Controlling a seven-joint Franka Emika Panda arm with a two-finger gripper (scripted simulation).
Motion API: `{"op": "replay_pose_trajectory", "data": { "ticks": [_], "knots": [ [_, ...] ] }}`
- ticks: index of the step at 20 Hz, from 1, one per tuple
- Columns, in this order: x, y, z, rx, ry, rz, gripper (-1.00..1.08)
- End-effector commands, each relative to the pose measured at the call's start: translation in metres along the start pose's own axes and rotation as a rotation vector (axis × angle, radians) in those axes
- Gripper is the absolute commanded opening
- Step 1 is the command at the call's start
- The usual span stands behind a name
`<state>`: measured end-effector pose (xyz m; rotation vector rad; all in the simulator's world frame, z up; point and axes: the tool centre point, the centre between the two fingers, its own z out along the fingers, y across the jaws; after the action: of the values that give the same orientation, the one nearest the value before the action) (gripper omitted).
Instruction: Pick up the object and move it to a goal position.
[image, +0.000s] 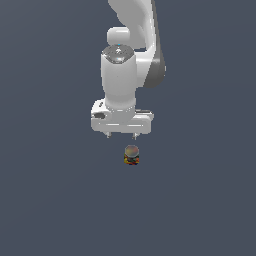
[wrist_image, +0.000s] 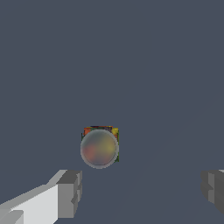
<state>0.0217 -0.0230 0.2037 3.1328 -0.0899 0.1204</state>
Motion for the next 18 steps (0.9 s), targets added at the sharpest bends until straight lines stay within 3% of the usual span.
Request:
{"op": "replay_pose_trajectory", "data": {
  "ticks": [1, 12, 18],
  "knots": [
    [0.000, 0.000, 0.000, 0.000, 0.000, 0.000, 1.00],
    [0.012, -0.007, -0.016, 0.007, 0.023, -0.034, 1.00],
    [0.010, -0.011, -0.003, 0.006, 0.011, -0.028, 1.00]
  ]
}}
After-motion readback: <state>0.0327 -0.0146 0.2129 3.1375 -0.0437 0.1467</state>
